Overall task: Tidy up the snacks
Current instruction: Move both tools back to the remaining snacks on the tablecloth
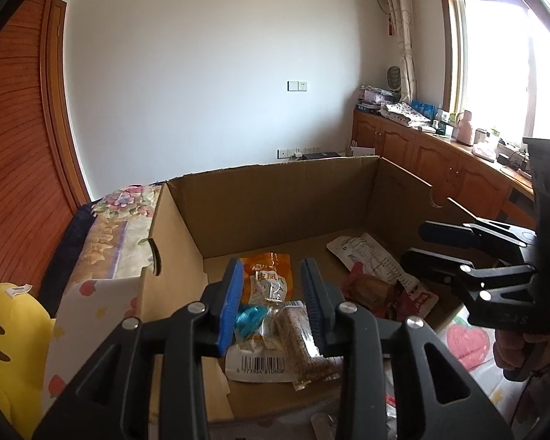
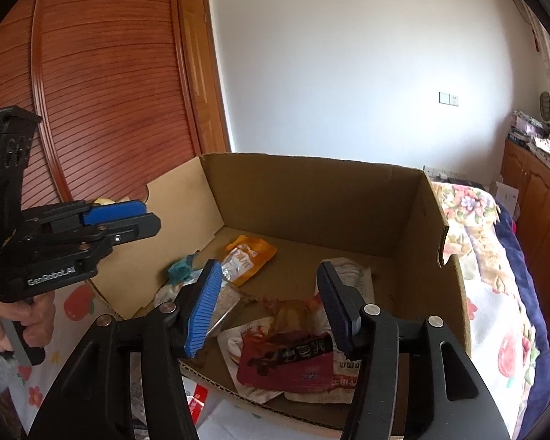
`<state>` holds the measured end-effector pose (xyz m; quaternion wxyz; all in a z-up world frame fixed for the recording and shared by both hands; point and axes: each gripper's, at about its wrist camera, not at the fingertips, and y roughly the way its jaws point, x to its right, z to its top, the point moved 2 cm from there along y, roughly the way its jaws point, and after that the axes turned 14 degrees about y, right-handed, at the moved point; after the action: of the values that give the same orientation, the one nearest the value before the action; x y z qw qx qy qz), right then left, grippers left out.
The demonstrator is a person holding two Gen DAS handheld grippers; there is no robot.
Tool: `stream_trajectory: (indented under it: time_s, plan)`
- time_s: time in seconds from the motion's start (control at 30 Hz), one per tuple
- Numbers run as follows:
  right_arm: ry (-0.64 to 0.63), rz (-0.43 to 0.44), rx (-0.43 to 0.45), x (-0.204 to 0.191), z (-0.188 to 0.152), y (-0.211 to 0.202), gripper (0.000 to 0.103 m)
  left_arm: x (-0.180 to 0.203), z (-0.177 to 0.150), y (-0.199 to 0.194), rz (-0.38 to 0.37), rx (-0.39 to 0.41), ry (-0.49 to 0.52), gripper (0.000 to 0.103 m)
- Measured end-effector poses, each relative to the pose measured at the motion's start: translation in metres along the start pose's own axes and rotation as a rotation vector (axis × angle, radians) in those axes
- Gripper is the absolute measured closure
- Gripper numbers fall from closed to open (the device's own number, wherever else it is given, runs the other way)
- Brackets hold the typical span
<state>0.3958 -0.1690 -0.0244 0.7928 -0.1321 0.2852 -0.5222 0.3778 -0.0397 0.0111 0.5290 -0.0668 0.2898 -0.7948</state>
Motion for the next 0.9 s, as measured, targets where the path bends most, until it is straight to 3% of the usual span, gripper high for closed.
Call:
stream_trajectory:
  time_s: [0.4, 0.9]
  plan:
    - [-0.044, -0.013, 0.010, -0.026, 0.001, -0.051, 0.048, 0.004, -0.021, -0.046, 0.005, -0.001, 0.002, 0.066]
    - [-0.008, -0.086, -0.076, -0.031, -0.060, -0.098, 0.048, 0.010, -0.066, -0.086, 0.002, -0.031, -0.001, 0.063]
